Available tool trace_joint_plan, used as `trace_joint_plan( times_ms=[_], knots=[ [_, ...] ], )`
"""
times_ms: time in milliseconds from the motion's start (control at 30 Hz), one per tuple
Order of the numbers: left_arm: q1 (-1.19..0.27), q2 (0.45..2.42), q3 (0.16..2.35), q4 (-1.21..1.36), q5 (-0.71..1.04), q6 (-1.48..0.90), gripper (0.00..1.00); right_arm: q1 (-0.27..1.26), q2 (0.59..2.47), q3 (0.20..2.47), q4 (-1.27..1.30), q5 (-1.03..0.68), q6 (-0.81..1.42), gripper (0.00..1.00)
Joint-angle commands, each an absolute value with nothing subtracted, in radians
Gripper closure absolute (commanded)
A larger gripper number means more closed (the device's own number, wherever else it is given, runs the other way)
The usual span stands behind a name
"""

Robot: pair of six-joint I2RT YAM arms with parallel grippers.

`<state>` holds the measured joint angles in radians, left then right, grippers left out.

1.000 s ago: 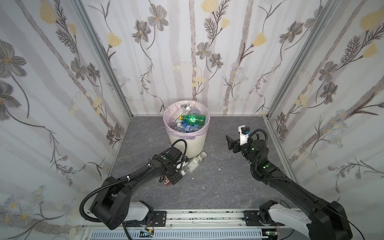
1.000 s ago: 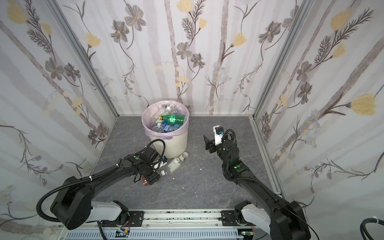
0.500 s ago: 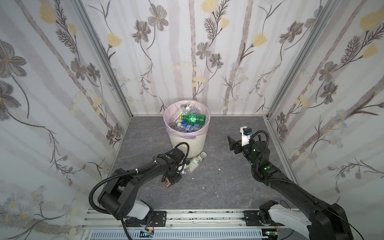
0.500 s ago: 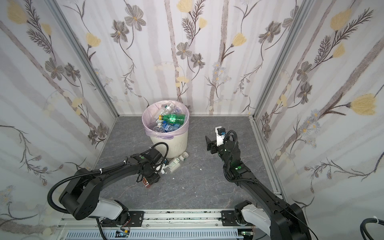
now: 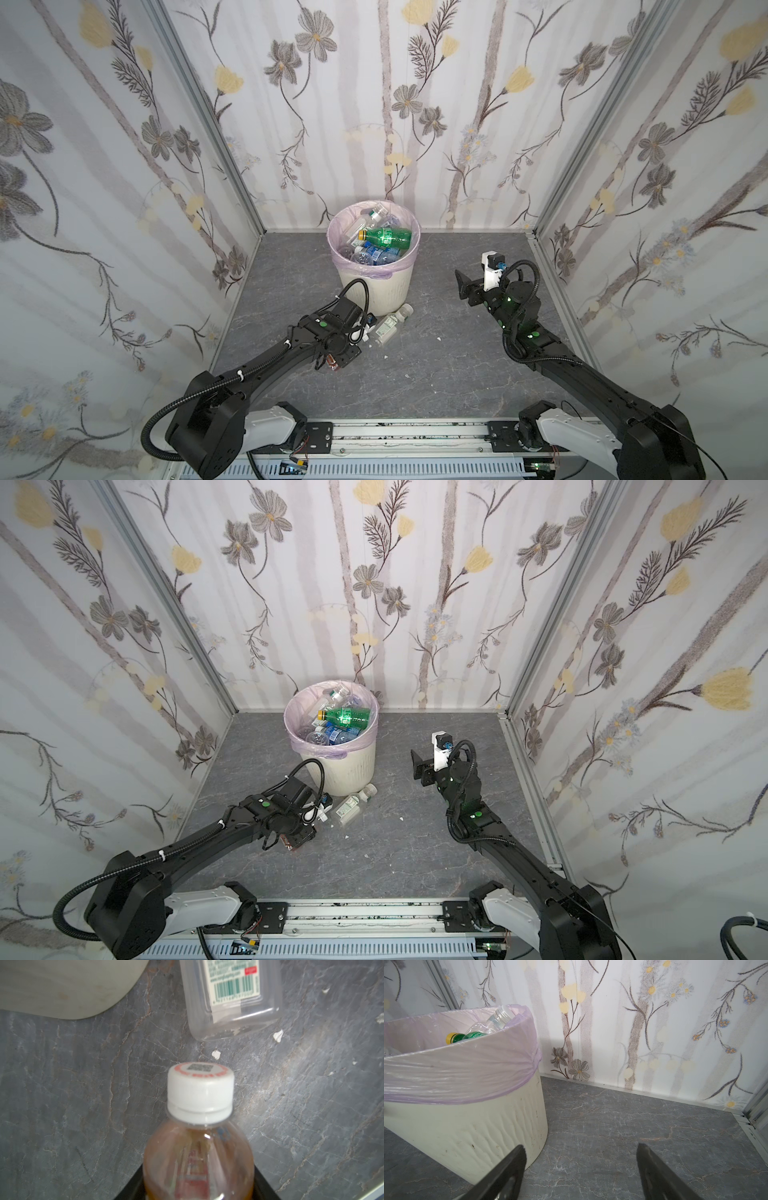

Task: Put the plastic bottles in the bin
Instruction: 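Lift the red-and-yellow bottle with the left gripper and carry it over the bin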

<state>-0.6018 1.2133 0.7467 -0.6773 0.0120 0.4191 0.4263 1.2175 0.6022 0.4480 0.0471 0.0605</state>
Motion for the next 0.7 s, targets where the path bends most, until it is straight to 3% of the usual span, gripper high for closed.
trace_joint_plan(
  times_ms=[0,333,667],
  knots=[
    [-0.603,1.175,0.742,-0.678,0.010,0.423,0.47,0.428,1.223,0.616,0.486,0.028,0.076,0.16],
    [-0.602,1.027,0.771,-0.679,0.080,0.413,0.47,0.427,1.238,0.631,0.485,0.018,0.083,0.16],
    [-0.603,0.933,0.949,-0.675,0.118,0.405,0.47,0.428,1.261,0.653,0.490,0.000,0.097,0.16]
  ],
)
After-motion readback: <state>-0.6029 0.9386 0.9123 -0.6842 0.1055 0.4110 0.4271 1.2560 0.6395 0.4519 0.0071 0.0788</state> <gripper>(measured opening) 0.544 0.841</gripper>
